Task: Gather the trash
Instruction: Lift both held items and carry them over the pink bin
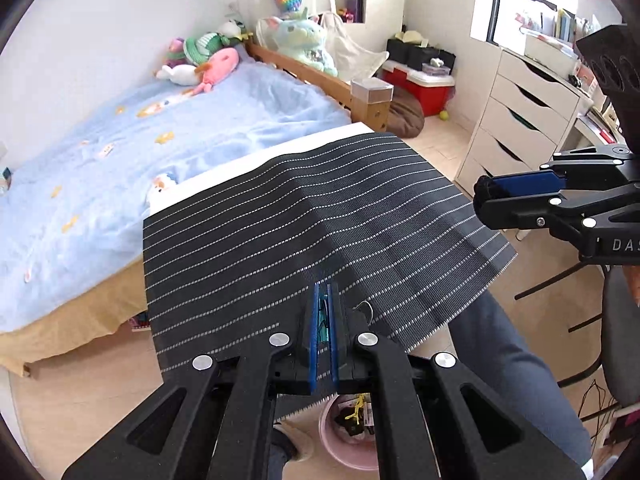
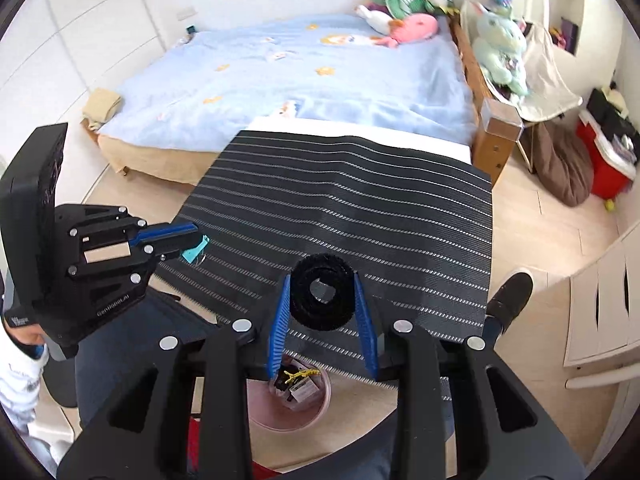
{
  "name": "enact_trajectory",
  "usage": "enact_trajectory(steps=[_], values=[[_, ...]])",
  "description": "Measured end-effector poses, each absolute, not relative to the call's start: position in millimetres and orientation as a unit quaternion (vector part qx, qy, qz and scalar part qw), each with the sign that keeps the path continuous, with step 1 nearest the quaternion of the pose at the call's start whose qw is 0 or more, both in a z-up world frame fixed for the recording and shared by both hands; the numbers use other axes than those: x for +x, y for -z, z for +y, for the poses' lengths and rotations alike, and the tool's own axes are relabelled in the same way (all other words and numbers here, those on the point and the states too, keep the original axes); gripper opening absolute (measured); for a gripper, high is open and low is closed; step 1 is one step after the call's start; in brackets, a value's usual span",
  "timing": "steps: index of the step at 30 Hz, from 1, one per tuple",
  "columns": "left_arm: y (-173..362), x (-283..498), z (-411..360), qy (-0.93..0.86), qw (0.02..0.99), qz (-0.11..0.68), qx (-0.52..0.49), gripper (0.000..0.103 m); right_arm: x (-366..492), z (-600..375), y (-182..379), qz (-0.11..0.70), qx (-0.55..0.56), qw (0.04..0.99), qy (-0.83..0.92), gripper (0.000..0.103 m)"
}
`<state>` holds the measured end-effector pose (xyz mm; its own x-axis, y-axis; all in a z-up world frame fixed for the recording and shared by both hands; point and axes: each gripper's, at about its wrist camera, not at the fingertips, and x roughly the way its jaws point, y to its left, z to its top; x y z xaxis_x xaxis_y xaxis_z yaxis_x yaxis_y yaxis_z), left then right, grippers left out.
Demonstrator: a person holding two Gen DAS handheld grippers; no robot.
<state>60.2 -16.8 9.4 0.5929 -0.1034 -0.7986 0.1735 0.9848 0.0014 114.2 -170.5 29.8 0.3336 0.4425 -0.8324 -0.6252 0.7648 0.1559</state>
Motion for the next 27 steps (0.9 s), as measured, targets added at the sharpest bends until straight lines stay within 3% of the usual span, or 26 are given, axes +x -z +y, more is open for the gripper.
enact_trajectory(steps=[12, 27], values=[[-2.7, -8.5, -18.4, 0.091, 0.903, 0.419, 0.026, 0.004, 38.2, -176.3, -23.6, 0.444, -0.107, 0.813, -0.36, 0.031], [21.1, -68.2, -16.8, 0.111, 0.9, 0.421, -0.019, 0.004, -14.4, -160.0, 18.9, 0.475, -0.122, 0.774, -0.4, 0.031]])
